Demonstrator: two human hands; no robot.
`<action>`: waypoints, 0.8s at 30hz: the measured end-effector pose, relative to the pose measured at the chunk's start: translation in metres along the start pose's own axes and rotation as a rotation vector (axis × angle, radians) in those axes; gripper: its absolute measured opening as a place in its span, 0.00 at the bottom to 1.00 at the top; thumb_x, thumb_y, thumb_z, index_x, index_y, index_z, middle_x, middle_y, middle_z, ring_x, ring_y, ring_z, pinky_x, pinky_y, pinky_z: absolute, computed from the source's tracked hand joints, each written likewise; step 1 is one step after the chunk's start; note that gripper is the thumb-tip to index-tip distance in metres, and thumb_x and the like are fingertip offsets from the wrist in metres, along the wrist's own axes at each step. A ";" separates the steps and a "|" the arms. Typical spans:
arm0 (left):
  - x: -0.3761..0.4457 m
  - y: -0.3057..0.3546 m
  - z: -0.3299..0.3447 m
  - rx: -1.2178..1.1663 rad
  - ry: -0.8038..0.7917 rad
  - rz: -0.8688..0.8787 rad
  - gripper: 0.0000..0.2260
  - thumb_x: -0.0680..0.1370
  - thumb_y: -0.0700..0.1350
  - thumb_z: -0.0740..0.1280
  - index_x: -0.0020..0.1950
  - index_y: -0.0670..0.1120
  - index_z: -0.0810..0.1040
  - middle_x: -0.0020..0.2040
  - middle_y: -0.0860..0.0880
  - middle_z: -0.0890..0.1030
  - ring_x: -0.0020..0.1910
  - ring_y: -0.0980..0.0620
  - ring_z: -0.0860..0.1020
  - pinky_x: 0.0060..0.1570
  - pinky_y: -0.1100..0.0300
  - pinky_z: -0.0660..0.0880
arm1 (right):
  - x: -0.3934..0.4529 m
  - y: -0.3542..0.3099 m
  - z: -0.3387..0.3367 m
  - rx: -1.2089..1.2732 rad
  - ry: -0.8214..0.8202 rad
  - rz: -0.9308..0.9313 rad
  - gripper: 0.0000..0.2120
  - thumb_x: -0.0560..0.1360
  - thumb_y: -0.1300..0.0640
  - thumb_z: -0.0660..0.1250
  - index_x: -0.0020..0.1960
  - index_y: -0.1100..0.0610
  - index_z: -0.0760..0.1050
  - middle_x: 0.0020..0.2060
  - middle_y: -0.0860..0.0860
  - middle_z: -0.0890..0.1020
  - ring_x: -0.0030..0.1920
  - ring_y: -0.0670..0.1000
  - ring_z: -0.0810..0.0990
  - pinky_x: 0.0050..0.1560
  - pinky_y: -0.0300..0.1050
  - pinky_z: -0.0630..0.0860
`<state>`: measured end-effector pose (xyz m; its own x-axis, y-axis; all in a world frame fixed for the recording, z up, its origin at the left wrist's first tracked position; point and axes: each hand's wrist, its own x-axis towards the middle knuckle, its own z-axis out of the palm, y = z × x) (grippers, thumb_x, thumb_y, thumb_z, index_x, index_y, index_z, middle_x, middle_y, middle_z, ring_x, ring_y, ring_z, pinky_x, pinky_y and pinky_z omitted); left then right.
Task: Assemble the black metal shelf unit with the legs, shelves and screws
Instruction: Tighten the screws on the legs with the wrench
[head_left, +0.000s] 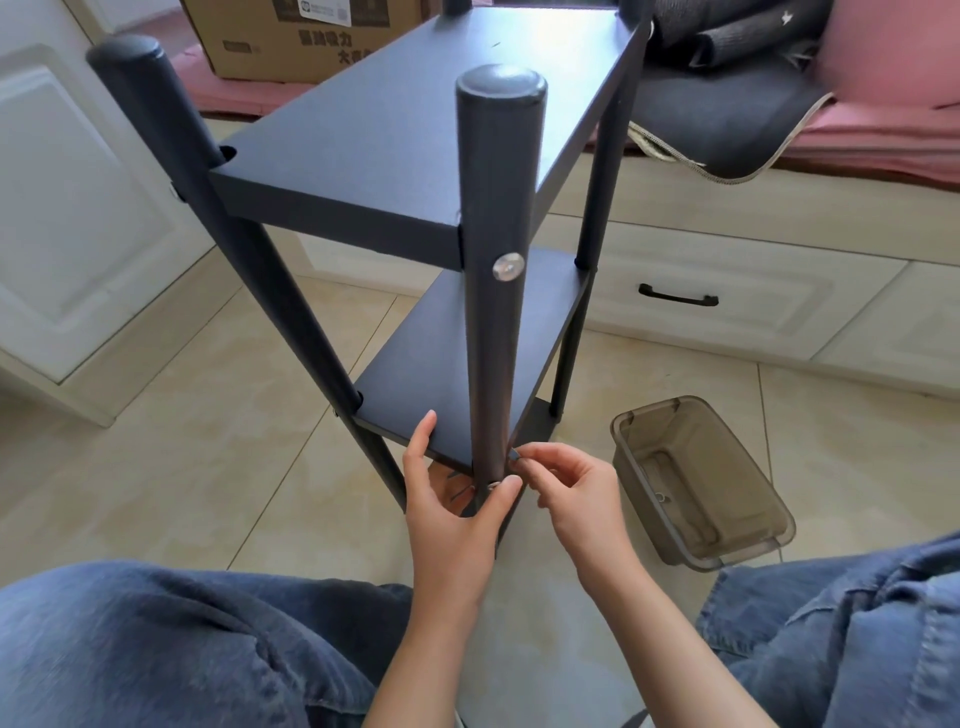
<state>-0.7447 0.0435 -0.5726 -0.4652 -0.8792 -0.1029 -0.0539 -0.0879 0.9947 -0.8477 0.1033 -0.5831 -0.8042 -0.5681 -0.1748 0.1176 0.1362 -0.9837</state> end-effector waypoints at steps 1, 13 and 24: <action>0.000 0.000 0.000 -0.001 -0.002 0.000 0.40 0.71 0.39 0.79 0.67 0.73 0.64 0.69 0.48 0.76 0.60 0.52 0.81 0.63 0.52 0.78 | -0.001 0.000 0.000 -0.013 0.006 -0.004 0.11 0.75 0.65 0.71 0.42 0.50 0.84 0.37 0.44 0.86 0.38 0.38 0.82 0.37 0.30 0.73; -0.001 0.001 -0.002 0.015 -0.030 -0.023 0.39 0.72 0.38 0.78 0.68 0.72 0.64 0.63 0.47 0.80 0.55 0.57 0.83 0.55 0.65 0.79 | -0.004 -0.004 0.005 -0.038 0.024 -0.035 0.13 0.76 0.65 0.70 0.42 0.47 0.83 0.38 0.43 0.86 0.40 0.39 0.83 0.38 0.32 0.74; 0.000 0.001 -0.002 0.014 -0.034 -0.037 0.40 0.71 0.38 0.78 0.68 0.72 0.63 0.64 0.46 0.80 0.58 0.53 0.82 0.61 0.57 0.79 | 0.000 0.002 0.013 -0.025 -0.003 -0.050 0.14 0.76 0.68 0.68 0.42 0.51 0.83 0.38 0.46 0.85 0.43 0.47 0.84 0.45 0.39 0.80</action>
<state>-0.7427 0.0422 -0.5718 -0.4921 -0.8592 -0.1401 -0.0835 -0.1135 0.9900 -0.8395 0.0933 -0.5853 -0.8069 -0.5773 -0.1251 0.0624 0.1273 -0.9899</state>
